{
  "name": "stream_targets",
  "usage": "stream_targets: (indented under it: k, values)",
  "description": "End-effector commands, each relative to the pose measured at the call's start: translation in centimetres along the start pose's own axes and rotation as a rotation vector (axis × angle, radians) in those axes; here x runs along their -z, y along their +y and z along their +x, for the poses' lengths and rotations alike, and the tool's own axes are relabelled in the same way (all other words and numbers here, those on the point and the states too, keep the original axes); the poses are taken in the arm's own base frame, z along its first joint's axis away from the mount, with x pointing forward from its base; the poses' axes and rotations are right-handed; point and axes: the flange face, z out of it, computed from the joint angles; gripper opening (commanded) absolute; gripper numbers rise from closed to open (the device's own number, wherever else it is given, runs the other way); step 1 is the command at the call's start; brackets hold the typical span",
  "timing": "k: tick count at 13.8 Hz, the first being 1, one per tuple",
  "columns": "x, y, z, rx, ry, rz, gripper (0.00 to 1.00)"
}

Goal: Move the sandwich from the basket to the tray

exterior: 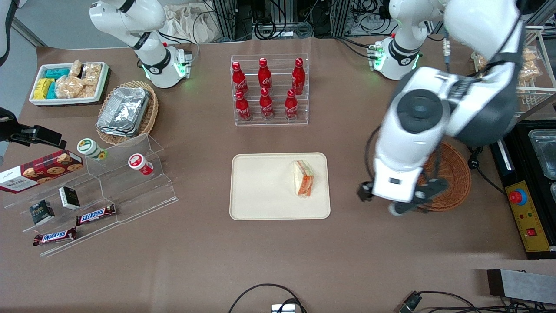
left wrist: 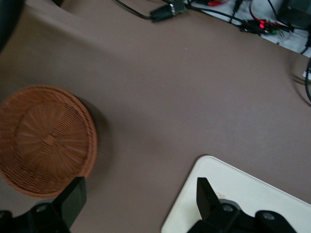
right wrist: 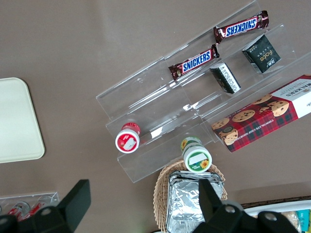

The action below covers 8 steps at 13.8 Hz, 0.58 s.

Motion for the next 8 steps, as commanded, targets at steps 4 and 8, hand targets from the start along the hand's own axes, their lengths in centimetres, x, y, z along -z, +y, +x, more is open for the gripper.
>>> stream_targets:
  k: [4,8]
  values:
    - [3.6,-13.4,5.8,-0.263,-0.118,-0.011,1.0]
    - [5.3,-15.9,6.1,-0.396,-0.111,-0.016,1.0]
